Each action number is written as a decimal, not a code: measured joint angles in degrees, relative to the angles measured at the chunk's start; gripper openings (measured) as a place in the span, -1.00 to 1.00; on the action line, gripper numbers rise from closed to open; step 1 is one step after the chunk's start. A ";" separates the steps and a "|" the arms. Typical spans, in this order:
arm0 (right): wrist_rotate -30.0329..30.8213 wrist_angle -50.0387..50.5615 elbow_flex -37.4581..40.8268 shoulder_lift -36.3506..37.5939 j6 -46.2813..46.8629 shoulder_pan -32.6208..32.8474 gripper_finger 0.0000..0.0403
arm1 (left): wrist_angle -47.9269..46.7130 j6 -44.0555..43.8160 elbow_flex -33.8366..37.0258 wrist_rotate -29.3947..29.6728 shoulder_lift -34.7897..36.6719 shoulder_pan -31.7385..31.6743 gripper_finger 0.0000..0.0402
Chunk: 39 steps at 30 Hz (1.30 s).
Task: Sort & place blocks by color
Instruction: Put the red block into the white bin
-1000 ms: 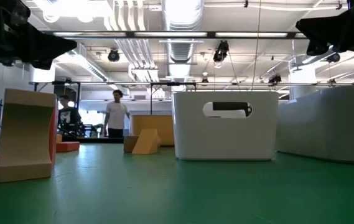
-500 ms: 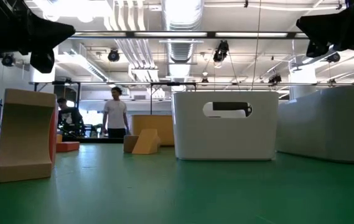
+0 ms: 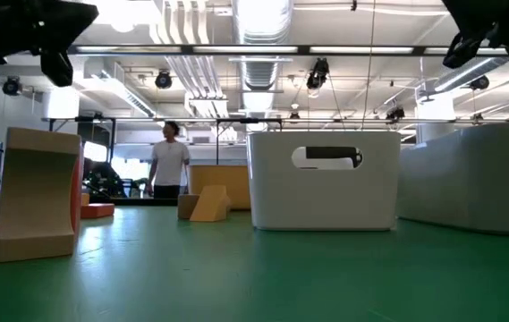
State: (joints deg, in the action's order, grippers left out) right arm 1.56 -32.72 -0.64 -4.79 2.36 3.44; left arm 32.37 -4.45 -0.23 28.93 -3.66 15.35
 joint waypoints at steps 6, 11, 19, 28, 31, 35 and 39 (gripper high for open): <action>0.02 -10.24 -0.01 -5.70 -0.01 0.00 -0.82 | 9.94 5.74 0.00 -0.04 -3.57 0.00 -0.96; 1.78 -12.58 -1.10 -12.30 0.18 0.02 -0.82 | 18.57 6.76 0.00 -0.09 -10.29 0.00 -0.96; 10.30 -9.39 -10.12 -24.19 2.17 0.00 -0.82 | 23.16 6.45 -3.68 -0.31 -22.77 0.00 -0.96; 10.57 8.49 -26.73 -34.79 0.96 -0.07 -0.82 | 24.46 8.31 -8.41 -0.20 -29.78 0.00 -0.96; 10.51 15.42 -32.48 -38.69 -0.35 -0.09 -0.82 | 24.38 9.42 -8.31 -0.11 -30.46 0.00 -0.96; 10.51 21.07 -39.62 -43.76 -1.83 -0.07 -0.82 | 24.21 14.19 -7.80 -0.07 -30.58 0.00 -0.96; 10.45 24.04 -44.93 -49.49 -3.34 -0.07 -0.82 | 24.19 14.02 -7.76 -0.07 -30.07 0.00 -0.96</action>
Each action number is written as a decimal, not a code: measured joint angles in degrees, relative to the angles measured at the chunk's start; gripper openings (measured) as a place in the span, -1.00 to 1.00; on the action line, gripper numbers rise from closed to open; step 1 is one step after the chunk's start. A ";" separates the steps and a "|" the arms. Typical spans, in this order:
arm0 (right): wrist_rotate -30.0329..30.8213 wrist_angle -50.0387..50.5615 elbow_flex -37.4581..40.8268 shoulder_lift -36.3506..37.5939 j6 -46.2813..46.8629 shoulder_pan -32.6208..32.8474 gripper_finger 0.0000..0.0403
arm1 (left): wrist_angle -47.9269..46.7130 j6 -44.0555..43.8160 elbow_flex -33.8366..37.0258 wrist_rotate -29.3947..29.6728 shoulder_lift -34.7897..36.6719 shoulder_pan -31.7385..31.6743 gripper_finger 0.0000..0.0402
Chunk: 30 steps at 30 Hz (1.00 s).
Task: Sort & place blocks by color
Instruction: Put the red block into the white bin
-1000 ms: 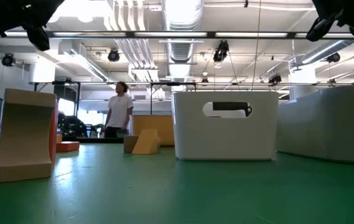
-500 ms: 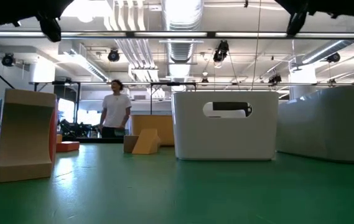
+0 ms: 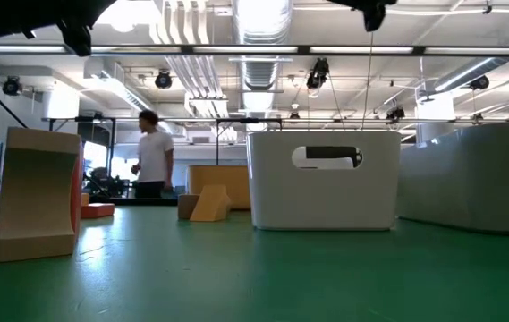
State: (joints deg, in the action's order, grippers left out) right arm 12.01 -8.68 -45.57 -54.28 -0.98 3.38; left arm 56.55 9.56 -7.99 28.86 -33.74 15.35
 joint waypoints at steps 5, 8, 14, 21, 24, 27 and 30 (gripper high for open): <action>-0.47 0.42 -4.10 -7.08 -2.74 0.09 -0.82 | -0.07 -0.03 0.00 -0.02 -0.02 0.00 -0.96; -0.48 1.00 -6.65 -11.36 -3.84 0.09 -0.82 | -0.07 -0.07 0.00 -0.02 -0.02 0.00 -0.96; -0.50 2.31 -12.43 -19.96 -5.67 0.09 -0.82 | -0.04 -0.09 0.21 -0.02 -0.07 -0.02 -0.96; -4.28 10.53 -22.54 -29.67 -7.74 0.11 -0.82 | -0.02 -0.11 0.62 -0.02 -0.37 -0.02 -0.96; -7.63 13.47 -26.87 -33.28 -8.99 0.11 -0.82 | -0.08 -0.11 0.88 -0.02 -0.35 0.00 -0.96; -9.25 15.66 -30.33 -36.79 -9.85 0.13 -0.82 | -0.06 -0.11 0.90 -0.02 -0.42 0.00 -0.96; -2.55 16.14 -33.35 -39.56 -8.94 0.12 -0.82 | -0.04 -0.11 0.90 -0.02 -0.42 -0.02 -0.96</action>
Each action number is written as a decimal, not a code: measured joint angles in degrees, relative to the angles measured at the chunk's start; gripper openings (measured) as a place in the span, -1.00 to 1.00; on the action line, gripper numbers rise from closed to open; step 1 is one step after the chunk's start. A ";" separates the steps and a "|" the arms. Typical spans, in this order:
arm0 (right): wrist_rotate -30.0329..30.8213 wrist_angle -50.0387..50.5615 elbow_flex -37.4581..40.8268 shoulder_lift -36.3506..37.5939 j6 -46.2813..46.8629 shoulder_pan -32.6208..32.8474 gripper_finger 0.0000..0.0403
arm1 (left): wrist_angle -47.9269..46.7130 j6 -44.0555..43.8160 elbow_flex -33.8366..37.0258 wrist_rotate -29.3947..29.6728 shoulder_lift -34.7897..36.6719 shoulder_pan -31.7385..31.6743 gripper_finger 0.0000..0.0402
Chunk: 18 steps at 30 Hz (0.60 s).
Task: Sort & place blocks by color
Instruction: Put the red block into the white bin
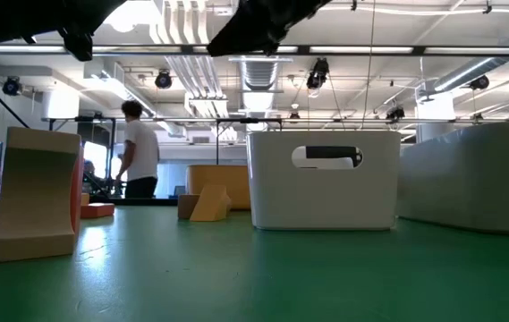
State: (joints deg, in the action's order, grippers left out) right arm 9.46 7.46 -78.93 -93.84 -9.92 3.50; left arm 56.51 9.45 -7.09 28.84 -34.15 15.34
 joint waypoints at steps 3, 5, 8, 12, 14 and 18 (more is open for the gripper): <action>16.36 0.02 -2.99 -1.58 0.23 -0.14 -0.82 | 0.00 0.00 0.00 0.02 0.01 0.02 -0.96; 23.19 0.94 -4.58 -2.01 -0.39 -0.25 -0.82 | 0.00 0.00 0.00 0.02 0.01 0.02 -0.96; 19.15 2.27 -5.76 -2.06 -1.69 -0.20 -0.82 | -0.02 0.00 0.02 0.04 -0.13 0.02 -0.96; -0.07 2.63 -5.79 -1.97 -2.53 0.06 -0.82 | -0.01 0.00 0.04 0.09 -0.33 0.02 -0.96; -9.95 2.63 -5.78 -1.97 -2.49 0.06 -0.82 | 0.00 0.00 0.04 0.09 -0.33 0.02 -0.96; -19.96 2.52 -5.78 -1.97 0.45 0.06 -0.82 | -0.02 0.00 0.04 0.11 -0.31 0.02 -0.96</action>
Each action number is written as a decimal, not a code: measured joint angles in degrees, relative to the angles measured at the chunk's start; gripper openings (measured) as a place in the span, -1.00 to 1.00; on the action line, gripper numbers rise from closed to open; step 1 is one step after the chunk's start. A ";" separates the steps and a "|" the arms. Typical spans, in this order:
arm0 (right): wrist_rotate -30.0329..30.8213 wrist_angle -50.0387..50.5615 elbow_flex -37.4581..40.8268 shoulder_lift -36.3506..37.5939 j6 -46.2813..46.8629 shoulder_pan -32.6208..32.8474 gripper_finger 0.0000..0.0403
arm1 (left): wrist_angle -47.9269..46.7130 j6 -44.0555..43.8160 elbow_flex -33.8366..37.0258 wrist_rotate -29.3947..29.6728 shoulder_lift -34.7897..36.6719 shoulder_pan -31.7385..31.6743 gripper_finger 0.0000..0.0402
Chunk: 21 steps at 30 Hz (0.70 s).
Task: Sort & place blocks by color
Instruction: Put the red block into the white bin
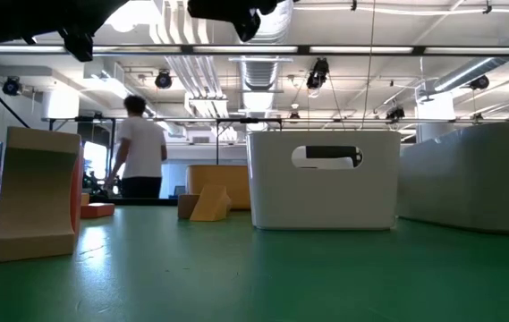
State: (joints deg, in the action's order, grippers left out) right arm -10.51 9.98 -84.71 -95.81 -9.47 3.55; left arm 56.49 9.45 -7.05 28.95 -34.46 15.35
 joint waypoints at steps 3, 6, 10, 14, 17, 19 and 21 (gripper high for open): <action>-0.45 -0.02 0.00 0.00 3.16 0.14 -0.82 | 0.03 0.00 -0.01 0.00 -0.05 0.00 -0.96; -0.21 -0.90 0.02 -0.36 6.39 0.42 -0.82 | 0.04 0.02 -0.02 0.02 0.01 0.00 -0.96; 0.04 -6.12 -0.05 -2.91 6.86 1.47 -0.81 | 0.08 0.01 -0.11 0.02 -0.07 -0.01 -0.96; 0.03 -8.13 -1.19 -6.94 3.70 2.99 -0.71 | 0.03 0.00 -0.11 0.02 0.00 -0.02 -0.96; -0.01 -8.47 -2.70 -8.85 2.50 3.56 -0.56 | 0.03 0.01 -0.11 0.02 -0.05 0.00 -0.96; 0.22 -8.99 -3.73 -9.98 2.78 3.56 -0.45 | 0.04 0.01 -0.11 0.02 -0.03 -0.01 -0.96; 0.47 -9.06 -4.62 -11.17 3.49 3.56 -0.35 | 0.02 0.01 -0.11 0.02 -0.02 -0.01 -0.96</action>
State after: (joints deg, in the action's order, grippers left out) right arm -10.04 0.92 -89.33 -106.98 -5.98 7.11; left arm 56.51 9.47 -7.16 28.97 -34.48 15.35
